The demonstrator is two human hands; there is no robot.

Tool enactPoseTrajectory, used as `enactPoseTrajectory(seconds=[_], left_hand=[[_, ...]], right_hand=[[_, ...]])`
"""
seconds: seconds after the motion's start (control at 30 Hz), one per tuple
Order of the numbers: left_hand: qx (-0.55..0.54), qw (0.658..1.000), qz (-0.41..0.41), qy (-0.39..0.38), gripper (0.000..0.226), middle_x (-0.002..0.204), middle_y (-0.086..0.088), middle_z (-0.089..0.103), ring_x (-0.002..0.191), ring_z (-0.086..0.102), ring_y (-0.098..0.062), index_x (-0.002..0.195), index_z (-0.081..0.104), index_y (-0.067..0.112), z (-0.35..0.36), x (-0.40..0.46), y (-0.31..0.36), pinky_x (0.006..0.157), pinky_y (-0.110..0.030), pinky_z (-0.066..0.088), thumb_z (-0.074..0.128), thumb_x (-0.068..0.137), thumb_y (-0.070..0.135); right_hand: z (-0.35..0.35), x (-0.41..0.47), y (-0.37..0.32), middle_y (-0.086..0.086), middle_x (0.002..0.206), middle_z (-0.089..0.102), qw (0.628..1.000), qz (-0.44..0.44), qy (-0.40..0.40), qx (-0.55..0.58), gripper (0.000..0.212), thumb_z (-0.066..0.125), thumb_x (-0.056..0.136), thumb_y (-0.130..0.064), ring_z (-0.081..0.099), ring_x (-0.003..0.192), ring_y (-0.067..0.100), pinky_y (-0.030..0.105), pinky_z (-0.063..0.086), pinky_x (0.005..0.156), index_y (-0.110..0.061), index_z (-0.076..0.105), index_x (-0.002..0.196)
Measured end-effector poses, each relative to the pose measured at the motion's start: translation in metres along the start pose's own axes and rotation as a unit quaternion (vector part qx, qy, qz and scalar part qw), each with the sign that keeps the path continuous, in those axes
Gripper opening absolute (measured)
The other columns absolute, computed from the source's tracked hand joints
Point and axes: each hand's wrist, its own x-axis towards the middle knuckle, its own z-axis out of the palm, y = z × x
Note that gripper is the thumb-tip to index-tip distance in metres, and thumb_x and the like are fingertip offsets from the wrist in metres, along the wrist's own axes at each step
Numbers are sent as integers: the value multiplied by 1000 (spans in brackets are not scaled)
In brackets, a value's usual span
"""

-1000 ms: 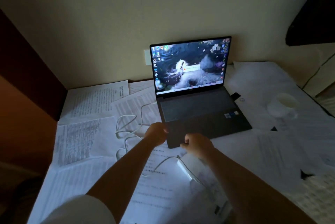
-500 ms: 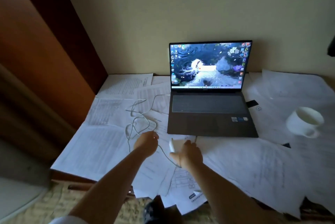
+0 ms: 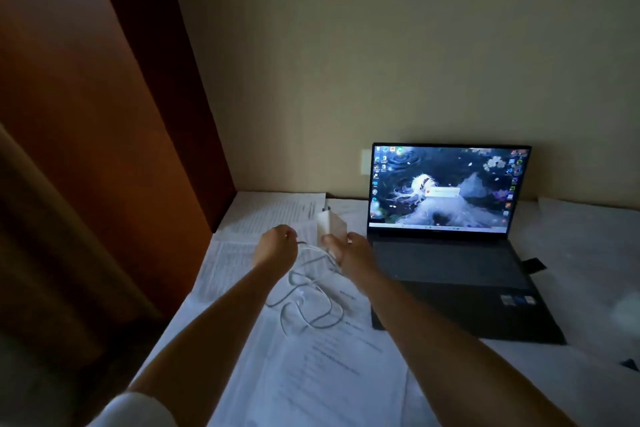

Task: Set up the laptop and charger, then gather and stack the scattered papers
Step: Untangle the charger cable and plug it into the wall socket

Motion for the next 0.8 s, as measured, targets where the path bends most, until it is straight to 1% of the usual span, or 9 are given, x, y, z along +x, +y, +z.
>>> enactPoseTrajectory(seconds=[0.07, 0.2, 0.37, 0.43, 0.53, 0.6, 0.67, 0.73, 0.8], left_hand=[[-41, 999, 2, -3, 28, 113, -10, 67, 104, 59, -26, 102, 70, 10, -14, 36, -4, 83, -28, 44, 44, 91, 10], [-114, 993, 1, -24, 24, 106, -13, 68, 101, 60, -30, 99, 71, 8, -37, 96, 1, 81, -29, 43, 50, 92, 16], [-200, 971, 5, -127, 21, 82, -9, 62, 75, 53, -23, 84, 69, 9, -41, 150, 20, 69, -28, 39, 57, 90, 26], [-228, 964, 0, -138, 18, 87, -10, 66, 77, 55, -22, 85, 71, 9, -35, 167, 28, 70, -27, 40, 60, 87, 23], [-215, 967, 10, -135, 20, 94, -6, 65, 88, 57, -21, 96, 72, 7, -20, 188, 39, 77, -25, 40, 59, 88, 20], [-195, 967, 10, -162, 15, 89, -7, 63, 84, 56, -22, 90, 71, 9, -8, 202, 46, 75, -26, 41, 59, 88, 18], [-213, 951, -10, -224, 13, 89, -11, 62, 79, 55, -24, 84, 64, 10, 5, 214, 51, 72, -30, 42, 60, 90, 22], [-255, 918, -66, -297, 30, 91, -9, 61, 78, 55, -22, 93, 59, 10, 18, 227, 57, 71, -30, 42, 58, 92, 40], [-273, 885, -102, -362, 50, 92, -5, 63, 83, 58, -19, 103, 58, 11, 32, 241, 66, 75, -31, 45, 54, 87, 58]], right_hand=[[16, 19, -25, 8, 99, 67, 999, 15, 30, 33, 44, 64, 80, -44, 60, 84, 21, 24, 39, 55, -8, 63, 107], [35, 57, -70, 9, 100, 68, 987, 49, 83, 128, 51, 65, 72, -45, 64, 86, 22, 32, 50, 67, -7, 64, 105], [31, 92, -105, 7, 93, 62, 955, 77, 130, 255, 34, 60, 85, -27, 58, 80, 16, 29, 53, 64, -6, 61, 111], [29, 102, -113, 8, 87, 57, 944, 92, 134, 287, 22, 57, 89, -23, 56, 76, 16, 29, 52, 65, -6, 58, 104], [27, 123, -116, 5, 81, 50, 932, 111, 147, 312, 13, 53, 94, -21, 52, 73, 15, 28, 50, 68, -9, 52, 98], [29, 140, -113, 5, 81, 50, 925, 121, 166, 319, 13, 53, 95, -22, 52, 73, 15, 30, 51, 74, -10, 50, 100], [29, 159, -109, 4, 83, 53, 923, 124, 182, 316, 14, 54, 95, -24, 55, 75, 14, 30, 53, 75, -12, 50, 99], [27, 177, -104, 6, 85, 57, 928, 121, 188, 297, 20, 54, 95, -26, 57, 76, 15, 29, 53, 72, -8, 53, 87], [25, 193, -98, 6, 84, 57, 938, 105, 195, 267, 23, 54, 95, -27, 58, 75, 15, 31, 52, 75, -12, 54, 78]])
